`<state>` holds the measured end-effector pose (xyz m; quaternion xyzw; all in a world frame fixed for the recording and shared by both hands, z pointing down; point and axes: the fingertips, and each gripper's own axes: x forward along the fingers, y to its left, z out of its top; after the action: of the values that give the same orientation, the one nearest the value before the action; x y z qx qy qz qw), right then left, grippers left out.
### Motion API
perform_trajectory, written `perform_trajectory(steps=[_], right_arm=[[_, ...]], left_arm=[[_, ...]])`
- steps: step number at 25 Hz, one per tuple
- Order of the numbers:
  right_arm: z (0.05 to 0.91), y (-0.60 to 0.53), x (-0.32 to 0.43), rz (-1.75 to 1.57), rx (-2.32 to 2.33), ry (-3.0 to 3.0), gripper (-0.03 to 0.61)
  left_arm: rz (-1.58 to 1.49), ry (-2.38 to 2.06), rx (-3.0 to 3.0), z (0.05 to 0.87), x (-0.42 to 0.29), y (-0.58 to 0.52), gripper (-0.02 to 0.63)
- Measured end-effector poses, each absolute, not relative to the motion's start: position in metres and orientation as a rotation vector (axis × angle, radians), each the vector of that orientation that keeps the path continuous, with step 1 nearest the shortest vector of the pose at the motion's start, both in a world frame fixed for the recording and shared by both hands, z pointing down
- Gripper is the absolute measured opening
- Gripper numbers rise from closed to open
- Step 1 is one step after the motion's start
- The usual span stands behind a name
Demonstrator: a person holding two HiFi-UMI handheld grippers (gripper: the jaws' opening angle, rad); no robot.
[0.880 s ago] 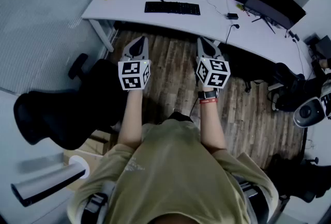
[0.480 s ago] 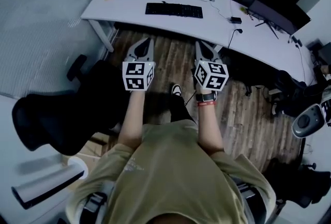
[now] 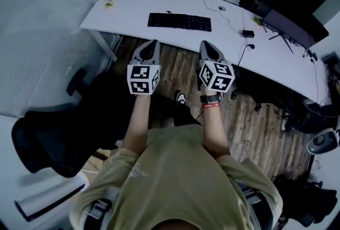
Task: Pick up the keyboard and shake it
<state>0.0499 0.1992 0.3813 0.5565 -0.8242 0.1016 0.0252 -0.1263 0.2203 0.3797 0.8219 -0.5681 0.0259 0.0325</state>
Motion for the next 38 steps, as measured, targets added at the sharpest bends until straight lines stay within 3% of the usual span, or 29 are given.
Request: perform_trajectory(steps=[38], right_arm=[[0.434, -0.145, 0.070, 0.580, 1.425, -2.602, 0.025]], left_arm=[[0.259, -1.805, 2.357, 0.432, -0.088, -0.110, 0.020]])
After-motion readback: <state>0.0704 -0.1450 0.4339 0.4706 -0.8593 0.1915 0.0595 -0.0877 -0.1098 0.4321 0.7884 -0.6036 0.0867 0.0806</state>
